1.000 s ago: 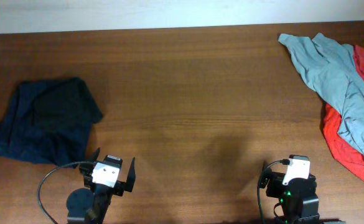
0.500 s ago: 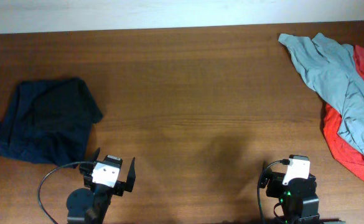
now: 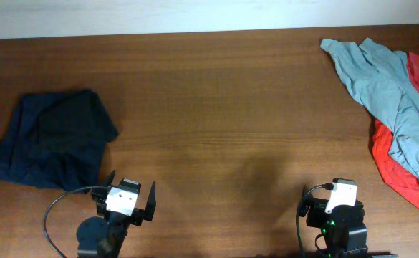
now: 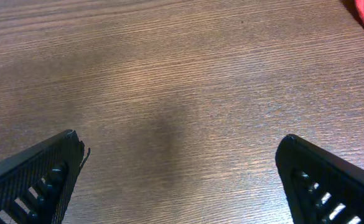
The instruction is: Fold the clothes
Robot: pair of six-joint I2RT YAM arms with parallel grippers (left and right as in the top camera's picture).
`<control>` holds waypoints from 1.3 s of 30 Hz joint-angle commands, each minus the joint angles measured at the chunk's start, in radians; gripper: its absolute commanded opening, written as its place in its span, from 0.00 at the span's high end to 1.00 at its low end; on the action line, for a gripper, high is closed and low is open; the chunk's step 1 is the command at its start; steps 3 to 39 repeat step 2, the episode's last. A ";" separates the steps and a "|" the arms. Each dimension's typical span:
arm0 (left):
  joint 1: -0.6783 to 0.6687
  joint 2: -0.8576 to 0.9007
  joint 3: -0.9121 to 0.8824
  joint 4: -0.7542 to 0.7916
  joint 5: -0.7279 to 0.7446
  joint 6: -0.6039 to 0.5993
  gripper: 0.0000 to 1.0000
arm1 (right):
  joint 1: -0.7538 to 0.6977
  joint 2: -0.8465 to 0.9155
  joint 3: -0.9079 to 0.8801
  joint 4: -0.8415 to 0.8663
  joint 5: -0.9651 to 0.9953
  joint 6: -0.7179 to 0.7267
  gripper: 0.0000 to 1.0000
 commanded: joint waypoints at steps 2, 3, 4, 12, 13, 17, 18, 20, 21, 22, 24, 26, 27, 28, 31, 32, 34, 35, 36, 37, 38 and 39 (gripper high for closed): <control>0.005 -0.009 -0.013 0.000 -0.004 -0.010 0.01 | -0.008 -0.008 -0.005 0.002 0.002 0.004 0.01; 0.005 -0.009 -0.013 0.000 -0.004 -0.010 0.01 | -0.008 -0.008 -0.005 0.002 0.002 0.004 0.01; 0.005 -0.009 -0.013 0.000 -0.004 -0.010 0.01 | -0.008 -0.008 -0.005 0.002 0.002 0.004 0.01; 0.005 -0.009 -0.013 0.000 -0.004 -0.010 0.01 | -0.008 -0.008 -0.005 0.002 0.002 0.004 0.01; 0.005 -0.009 -0.013 0.000 -0.004 -0.010 0.01 | -0.008 -0.008 -0.005 0.002 0.002 0.004 0.01; 0.005 -0.009 -0.013 0.000 -0.004 -0.010 0.01 | -0.008 -0.008 -0.005 0.002 0.002 0.004 0.01; 0.005 -0.009 -0.013 0.000 -0.004 -0.010 0.01 | -0.008 -0.008 -0.005 0.002 0.002 0.004 0.01; 0.005 -0.009 -0.013 0.000 -0.004 -0.010 0.01 | -0.008 -0.008 -0.005 0.002 0.002 0.004 0.01; 0.005 -0.009 -0.013 0.000 -0.004 -0.010 0.01 | -0.008 -0.008 -0.005 0.002 0.002 0.004 0.01; 0.005 -0.009 -0.013 0.000 -0.004 -0.010 0.01 | -0.008 -0.008 -0.005 0.002 0.002 0.004 0.01; 0.005 -0.009 -0.013 0.000 -0.004 -0.010 0.01 | -0.008 -0.008 -0.005 0.002 0.002 0.004 0.01; 0.005 -0.009 -0.013 0.000 -0.004 -0.010 0.01 | -0.008 -0.008 -0.005 0.002 0.002 0.004 0.01; 0.005 -0.009 -0.013 0.000 -0.004 -0.010 0.01 | -0.008 -0.008 -0.005 0.002 0.002 0.004 0.01; 0.005 -0.009 -0.013 0.000 -0.004 -0.010 0.01 | -0.008 -0.008 -0.005 0.002 0.002 0.004 0.01; 0.005 -0.009 -0.013 0.000 -0.004 -0.010 0.01 | -0.008 -0.008 -0.005 0.002 0.002 0.004 0.01; 0.005 -0.009 -0.013 0.000 -0.004 -0.010 0.01 | -0.008 -0.008 -0.005 0.002 0.002 0.004 0.01; 0.005 -0.009 -0.013 0.000 -0.004 -0.010 0.01 | -0.008 -0.008 -0.005 0.002 0.002 0.004 0.01; 0.005 -0.009 -0.013 0.000 -0.004 -0.010 0.01 | -0.008 -0.008 -0.005 0.002 0.002 0.004 0.01; 0.005 -0.009 -0.013 0.000 -0.004 -0.010 0.01 | -0.008 -0.008 -0.005 0.002 0.002 0.004 0.01; 0.005 -0.009 -0.013 0.000 -0.004 -0.010 0.01 | -0.008 -0.008 -0.005 0.002 0.002 0.004 0.01; 0.005 -0.009 -0.013 0.000 -0.004 -0.010 0.01 | -0.008 -0.008 -0.005 0.002 0.002 0.004 0.01; 0.005 -0.009 -0.013 0.000 -0.004 -0.010 0.01 | -0.008 -0.008 -0.005 0.002 0.002 0.004 0.01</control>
